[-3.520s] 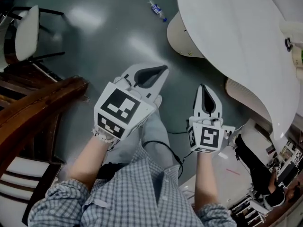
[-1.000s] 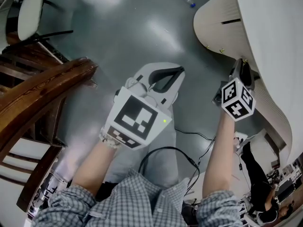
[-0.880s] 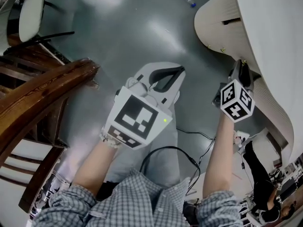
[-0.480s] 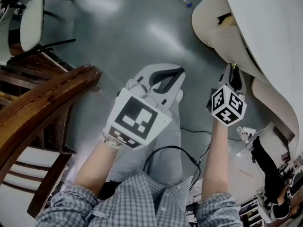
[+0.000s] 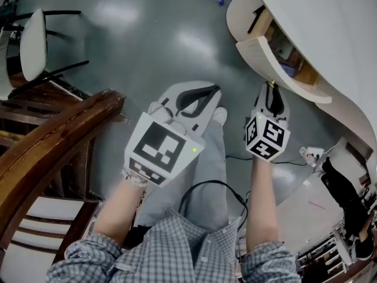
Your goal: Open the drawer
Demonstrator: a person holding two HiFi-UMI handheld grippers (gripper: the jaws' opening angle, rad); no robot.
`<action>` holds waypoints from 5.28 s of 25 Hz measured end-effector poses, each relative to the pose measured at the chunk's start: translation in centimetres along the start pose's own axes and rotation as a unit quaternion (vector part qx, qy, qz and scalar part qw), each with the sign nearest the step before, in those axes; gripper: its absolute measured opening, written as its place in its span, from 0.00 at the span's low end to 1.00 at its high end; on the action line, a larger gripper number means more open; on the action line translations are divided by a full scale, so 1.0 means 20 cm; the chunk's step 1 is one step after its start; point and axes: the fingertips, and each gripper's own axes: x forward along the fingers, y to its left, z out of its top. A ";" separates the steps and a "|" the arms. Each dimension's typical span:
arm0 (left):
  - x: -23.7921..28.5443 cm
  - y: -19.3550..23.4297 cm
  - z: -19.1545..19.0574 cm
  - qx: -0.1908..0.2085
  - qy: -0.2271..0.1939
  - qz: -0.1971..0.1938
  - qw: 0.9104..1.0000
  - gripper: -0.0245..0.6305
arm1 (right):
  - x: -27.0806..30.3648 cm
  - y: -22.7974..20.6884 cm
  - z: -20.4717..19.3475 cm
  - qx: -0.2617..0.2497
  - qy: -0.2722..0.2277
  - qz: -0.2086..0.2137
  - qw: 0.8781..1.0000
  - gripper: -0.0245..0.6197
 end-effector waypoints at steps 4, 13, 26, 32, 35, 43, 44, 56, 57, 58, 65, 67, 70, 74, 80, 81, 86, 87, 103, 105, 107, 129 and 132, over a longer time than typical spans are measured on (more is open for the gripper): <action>-0.01 0.00 0.00 0.004 0.003 -0.002 1.000 0.03 | -0.06 0.03 -0.05 0.002 0.005 0.003 1.000 0.19; 0.01 0.00 0.00 0.003 0.008 -0.001 1.000 0.03 | -0.17 0.08 -0.15 0.008 0.025 0.013 1.000 0.19; 0.01 0.01 0.00 0.006 0.009 -0.003 1.000 0.03 | -0.30 0.16 -0.25 0.017 0.042 0.015 0.999 0.19; 0.03 0.02 0.04 0.016 0.011 -0.004 1.000 0.03 | -0.33 0.17 -0.28 0.014 0.045 0.019 0.999 0.19; 0.03 0.02 0.06 0.021 0.011 -0.004 1.000 0.03 | -0.34 0.18 -0.29 0.018 0.046 0.019 0.999 0.19; 0.06 -0.01 0.06 0.025 0.017 -0.012 0.999 0.03 | -0.34 0.18 -0.29 0.022 0.049 0.022 0.998 0.19; 0.06 -0.02 0.06 0.025 0.018 -0.013 0.999 0.03 | -0.34 0.18 -0.29 0.025 0.050 0.020 0.998 0.19; 0.02 -0.03 0.11 0.032 0.022 -0.013 0.999 0.03 | -0.40 0.16 -0.37 0.048 0.086 0.026 0.995 0.19; 0.01 -0.04 0.12 0.032 0.022 -0.014 0.999 0.03 | -0.42 0.16 -0.36 0.047 0.087 0.025 0.995 0.19; 0.00 -0.05 0.13 0.032 0.023 -0.016 0.999 0.03 | -0.45 0.15 -0.35 0.045 0.085 0.023 0.995 0.17; -0.06 -0.11 0.25 0.033 0.018 -0.028 0.999 0.03 | -0.57 0.10 -0.18 0.041 0.062 0.028 0.997 0.07; -0.07 -0.14 0.28 0.038 0.018 -0.032 0.999 0.03 | -0.61 0.08 -0.12 0.044 0.053 0.031 0.997 0.06; -0.11 -0.19 0.35 0.034 0.012 -0.037 0.999 0.03 | -0.68 0.04 -0.01 0.045 0.039 0.033 0.998 0.06; -0.16 -0.24 0.45 0.025 0.002 -0.040 0.999 0.03 | -0.78 -0.02 0.14 0.050 0.015 0.030 0.998 0.06; -0.26 -0.30 0.62 0.024 -0.010 -0.046 0.999 0.03 | -0.89 -0.09 0.44 0.061 -0.028 0.027 0.997 0.06; -0.27 -0.31 0.64 0.027 -0.012 -0.046 0.998 0.03 | -0.91 -0.11 0.49 0.061 -0.036 0.027 0.997 0.06; -0.32 -0.37 0.76 0.039 -0.020 -0.043 0.998 0.03 | -0.99 -0.15 0.72 0.043 -0.076 0.041 0.995 0.06; -0.33 -0.38 0.79 0.041 -0.023 -0.042 0.998 0.03 | -1.00 -0.15 0.76 0.038 -0.083 0.044 0.995 0.06; -0.43 -0.58 1.13 0.080 -0.084 -0.051 0.992 0.03 | -1.24 -0.23 1.25 0.011 -0.179 0.072 0.981 0.05; -0.45 -0.58 1.15 0.081 -0.087 -0.050 0.992 0.03 | -1.26 -0.23 1.29 0.013 -0.190 0.074 0.979 0.05; -0.47 -0.58 1.16 0.084 -0.091 -0.047 0.991 0.03 | -1.28 -0.22 1.32 0.015 -0.198 0.075 0.977 0.05; -0.54 -0.61 1.20 0.099 -0.105 -0.045 0.988 0.03 | -1.34 -0.22 1.41 0.001 -0.217 0.074 0.973 0.05; -0.55 -0.61 1.19 0.098 -0.105 -0.044 0.989 0.03 | -1.35 -0.22 1.41 -0.002 -0.220 0.075 0.973 0.05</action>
